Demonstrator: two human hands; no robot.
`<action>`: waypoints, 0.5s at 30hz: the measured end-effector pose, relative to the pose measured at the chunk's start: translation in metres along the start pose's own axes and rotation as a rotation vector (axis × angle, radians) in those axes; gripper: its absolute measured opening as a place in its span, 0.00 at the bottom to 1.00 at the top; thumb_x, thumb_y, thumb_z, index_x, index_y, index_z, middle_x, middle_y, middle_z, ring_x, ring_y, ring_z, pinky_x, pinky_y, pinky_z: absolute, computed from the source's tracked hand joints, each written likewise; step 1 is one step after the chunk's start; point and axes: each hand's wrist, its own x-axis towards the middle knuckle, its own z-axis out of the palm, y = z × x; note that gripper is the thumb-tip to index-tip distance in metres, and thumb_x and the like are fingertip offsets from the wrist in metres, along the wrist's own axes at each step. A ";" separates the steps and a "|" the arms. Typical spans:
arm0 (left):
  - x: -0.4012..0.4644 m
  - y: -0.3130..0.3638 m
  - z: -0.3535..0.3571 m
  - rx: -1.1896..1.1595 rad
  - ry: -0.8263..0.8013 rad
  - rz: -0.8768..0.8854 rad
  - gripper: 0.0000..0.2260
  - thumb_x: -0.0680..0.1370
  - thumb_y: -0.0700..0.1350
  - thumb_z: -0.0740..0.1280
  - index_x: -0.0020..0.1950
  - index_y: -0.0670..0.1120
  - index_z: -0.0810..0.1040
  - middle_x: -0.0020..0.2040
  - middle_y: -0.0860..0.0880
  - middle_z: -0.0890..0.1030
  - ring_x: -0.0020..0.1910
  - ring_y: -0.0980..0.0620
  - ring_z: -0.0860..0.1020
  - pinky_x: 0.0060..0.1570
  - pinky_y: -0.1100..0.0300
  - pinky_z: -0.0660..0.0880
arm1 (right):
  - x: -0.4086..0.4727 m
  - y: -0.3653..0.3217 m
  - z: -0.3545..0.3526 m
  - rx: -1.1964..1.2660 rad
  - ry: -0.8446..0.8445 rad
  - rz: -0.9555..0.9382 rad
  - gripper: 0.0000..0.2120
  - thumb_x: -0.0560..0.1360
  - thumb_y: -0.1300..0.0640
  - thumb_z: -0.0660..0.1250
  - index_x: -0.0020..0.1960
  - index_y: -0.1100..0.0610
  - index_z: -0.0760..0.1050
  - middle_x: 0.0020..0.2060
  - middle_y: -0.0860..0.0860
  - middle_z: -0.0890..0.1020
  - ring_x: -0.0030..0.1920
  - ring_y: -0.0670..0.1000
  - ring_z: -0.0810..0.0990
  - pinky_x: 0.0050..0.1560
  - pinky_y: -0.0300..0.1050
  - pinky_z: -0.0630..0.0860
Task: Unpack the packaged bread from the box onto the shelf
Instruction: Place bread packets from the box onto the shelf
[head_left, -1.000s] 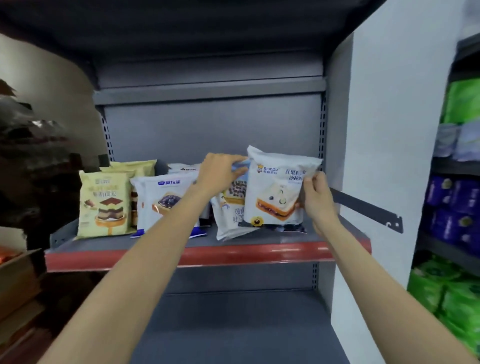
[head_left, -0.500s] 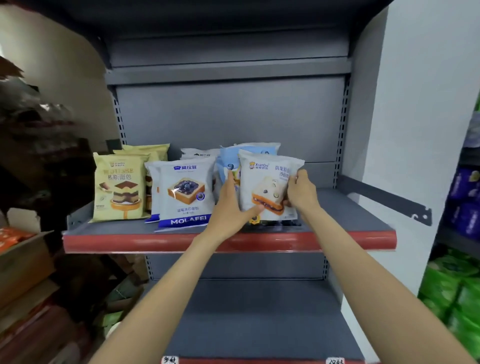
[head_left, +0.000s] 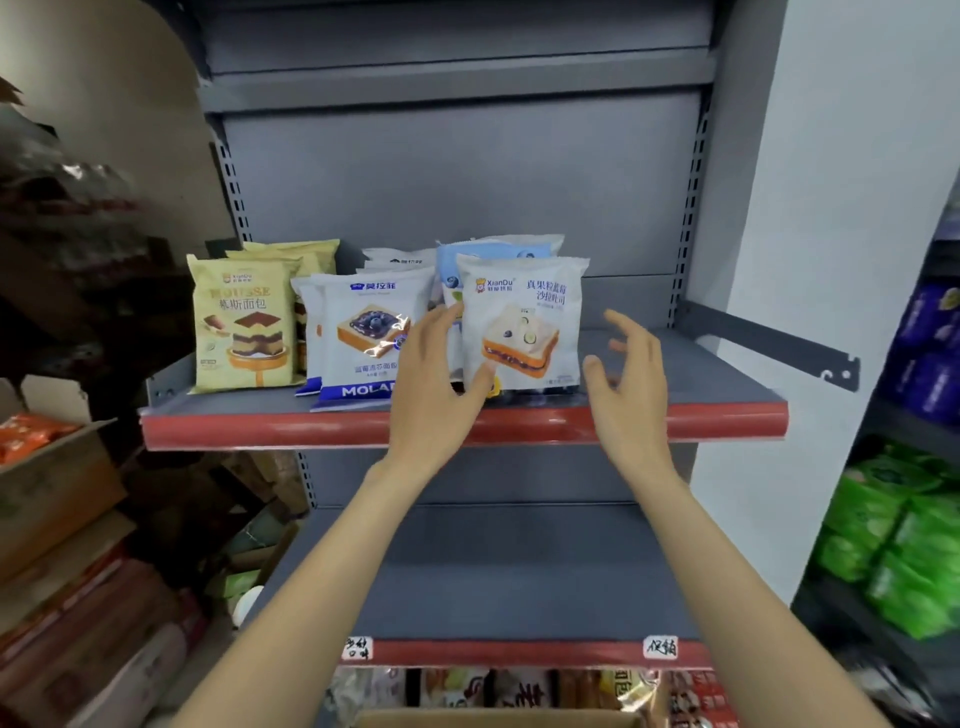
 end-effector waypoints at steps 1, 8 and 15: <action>-0.008 0.004 -0.002 0.011 0.028 0.023 0.23 0.76 0.47 0.67 0.70 0.51 0.66 0.68 0.54 0.69 0.66 0.57 0.66 0.60 0.65 0.65 | -0.014 -0.004 -0.006 0.007 0.012 -0.049 0.19 0.77 0.63 0.60 0.67 0.52 0.68 0.62 0.46 0.70 0.62 0.46 0.71 0.61 0.44 0.71; -0.099 0.004 0.000 0.089 0.147 0.329 0.12 0.78 0.47 0.60 0.47 0.46 0.82 0.34 0.55 0.81 0.34 0.54 0.79 0.36 0.58 0.74 | -0.130 0.023 -0.054 -0.126 -0.219 -0.102 0.09 0.79 0.55 0.62 0.57 0.46 0.72 0.43 0.38 0.82 0.39 0.46 0.80 0.38 0.40 0.73; -0.246 -0.028 0.006 0.368 -0.537 -0.129 0.10 0.76 0.54 0.61 0.52 0.55 0.79 0.41 0.57 0.84 0.39 0.56 0.81 0.36 0.61 0.77 | -0.235 0.097 -0.106 -0.493 -0.939 0.292 0.11 0.77 0.52 0.64 0.60 0.48 0.74 0.49 0.46 0.83 0.48 0.48 0.81 0.52 0.49 0.78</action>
